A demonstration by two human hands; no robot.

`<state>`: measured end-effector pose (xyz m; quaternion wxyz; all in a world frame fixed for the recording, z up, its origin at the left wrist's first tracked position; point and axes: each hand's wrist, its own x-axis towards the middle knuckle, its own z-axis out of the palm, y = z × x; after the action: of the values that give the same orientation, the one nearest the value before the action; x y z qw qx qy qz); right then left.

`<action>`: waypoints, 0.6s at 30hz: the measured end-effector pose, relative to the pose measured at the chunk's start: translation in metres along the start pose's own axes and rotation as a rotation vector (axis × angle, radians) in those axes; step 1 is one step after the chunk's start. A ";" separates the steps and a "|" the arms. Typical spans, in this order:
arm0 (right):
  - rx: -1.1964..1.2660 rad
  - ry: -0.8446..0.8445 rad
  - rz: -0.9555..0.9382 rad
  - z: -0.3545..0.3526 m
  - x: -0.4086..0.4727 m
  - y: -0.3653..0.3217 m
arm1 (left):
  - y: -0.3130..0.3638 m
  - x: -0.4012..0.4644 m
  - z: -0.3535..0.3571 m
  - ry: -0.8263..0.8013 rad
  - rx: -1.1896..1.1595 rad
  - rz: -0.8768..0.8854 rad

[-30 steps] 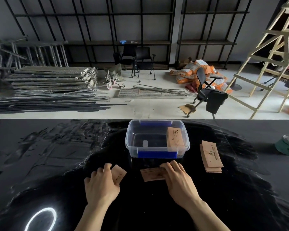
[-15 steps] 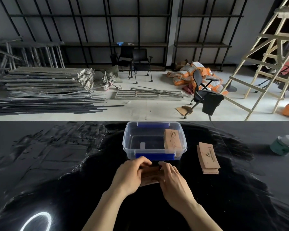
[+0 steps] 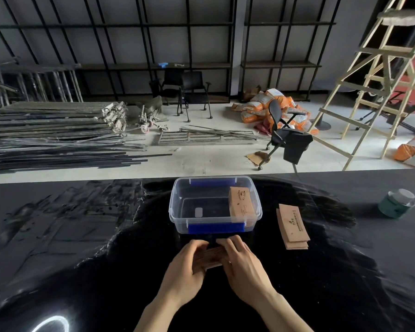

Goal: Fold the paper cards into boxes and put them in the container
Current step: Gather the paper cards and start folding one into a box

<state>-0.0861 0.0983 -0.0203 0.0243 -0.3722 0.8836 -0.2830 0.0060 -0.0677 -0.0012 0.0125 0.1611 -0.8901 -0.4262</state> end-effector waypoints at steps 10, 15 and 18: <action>0.111 0.104 0.036 -0.017 -0.007 0.014 | 0.035 0.021 0.003 0.004 0.395 0.170; 0.601 0.297 0.440 -0.046 -0.023 0.046 | 0.059 0.027 0.036 -0.091 -0.017 0.082; 0.977 0.273 0.651 -0.059 -0.035 0.062 | 0.084 0.034 0.066 -0.117 -0.230 -0.023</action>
<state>-0.1156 0.1854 -0.0094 0.1644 0.0114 0.7149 -0.6796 -0.0601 0.0208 0.0173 -0.0258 0.1439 -0.8326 -0.5341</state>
